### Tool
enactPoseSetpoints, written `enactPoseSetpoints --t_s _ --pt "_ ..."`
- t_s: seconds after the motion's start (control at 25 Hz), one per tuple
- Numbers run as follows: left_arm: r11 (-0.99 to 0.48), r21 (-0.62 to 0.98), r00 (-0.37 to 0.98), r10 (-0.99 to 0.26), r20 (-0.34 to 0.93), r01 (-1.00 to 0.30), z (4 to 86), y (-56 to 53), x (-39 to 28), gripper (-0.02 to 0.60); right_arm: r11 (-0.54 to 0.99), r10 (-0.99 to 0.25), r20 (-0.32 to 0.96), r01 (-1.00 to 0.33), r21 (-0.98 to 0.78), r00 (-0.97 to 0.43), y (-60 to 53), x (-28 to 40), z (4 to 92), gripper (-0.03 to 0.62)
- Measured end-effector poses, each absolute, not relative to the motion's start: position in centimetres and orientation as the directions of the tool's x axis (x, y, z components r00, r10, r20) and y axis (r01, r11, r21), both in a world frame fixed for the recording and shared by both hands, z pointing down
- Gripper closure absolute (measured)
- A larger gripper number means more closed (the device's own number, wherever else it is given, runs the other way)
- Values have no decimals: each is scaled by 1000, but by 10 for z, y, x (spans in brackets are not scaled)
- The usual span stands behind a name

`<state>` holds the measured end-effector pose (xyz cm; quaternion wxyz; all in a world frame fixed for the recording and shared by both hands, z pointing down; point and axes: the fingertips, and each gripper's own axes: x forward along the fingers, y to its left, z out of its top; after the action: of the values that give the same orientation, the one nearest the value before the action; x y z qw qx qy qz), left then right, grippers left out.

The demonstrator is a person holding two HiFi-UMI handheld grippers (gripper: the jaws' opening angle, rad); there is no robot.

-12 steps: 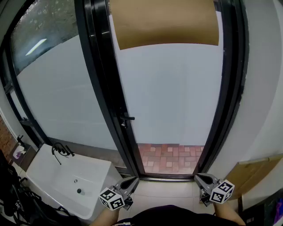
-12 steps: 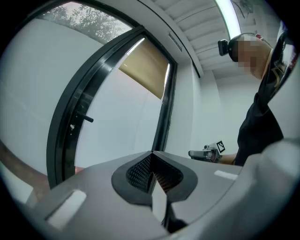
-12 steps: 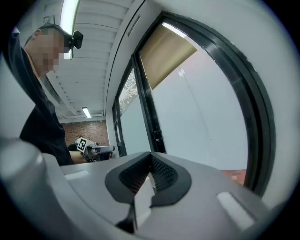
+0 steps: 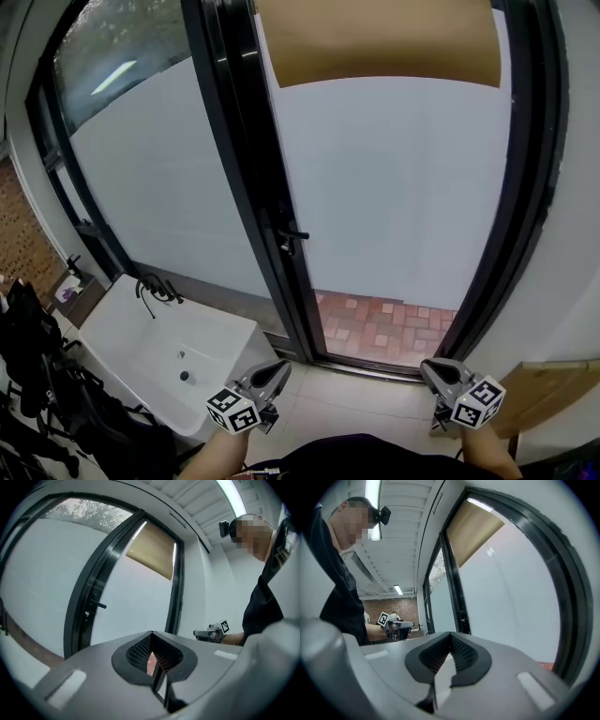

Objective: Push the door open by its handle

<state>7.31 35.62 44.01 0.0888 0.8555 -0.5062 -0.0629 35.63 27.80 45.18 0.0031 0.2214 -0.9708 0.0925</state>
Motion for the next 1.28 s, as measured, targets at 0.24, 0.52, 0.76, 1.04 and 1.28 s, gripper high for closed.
enactPoseSetpoints --t_s 0.24,0.52,0.76,1.04,1.28 --pt "-403 212 407 -913 -22 -891 442 351 8 583 910 -380 68 -386 -148 -922 248 294 457 594" --pt "-428 204 429 -902 -45 -880 441 319 -112 583 908 -396 108 -406 -99 -912 200 172 437 592" --pt "-492 187 495 -868 -37 -850 432 267 -169 583 926 -374 171 -376 17 -912 153 85 409 538" --pt "-473 155 474 -880 -32 -867 428 189 -179 583 949 -293 248 -249 194 -923 61 29 382 474" --pt "-371 126 372 -928 -14 -920 418 133 -181 583 964 -200 373 -113 242 -906 -13 -28 385 436"
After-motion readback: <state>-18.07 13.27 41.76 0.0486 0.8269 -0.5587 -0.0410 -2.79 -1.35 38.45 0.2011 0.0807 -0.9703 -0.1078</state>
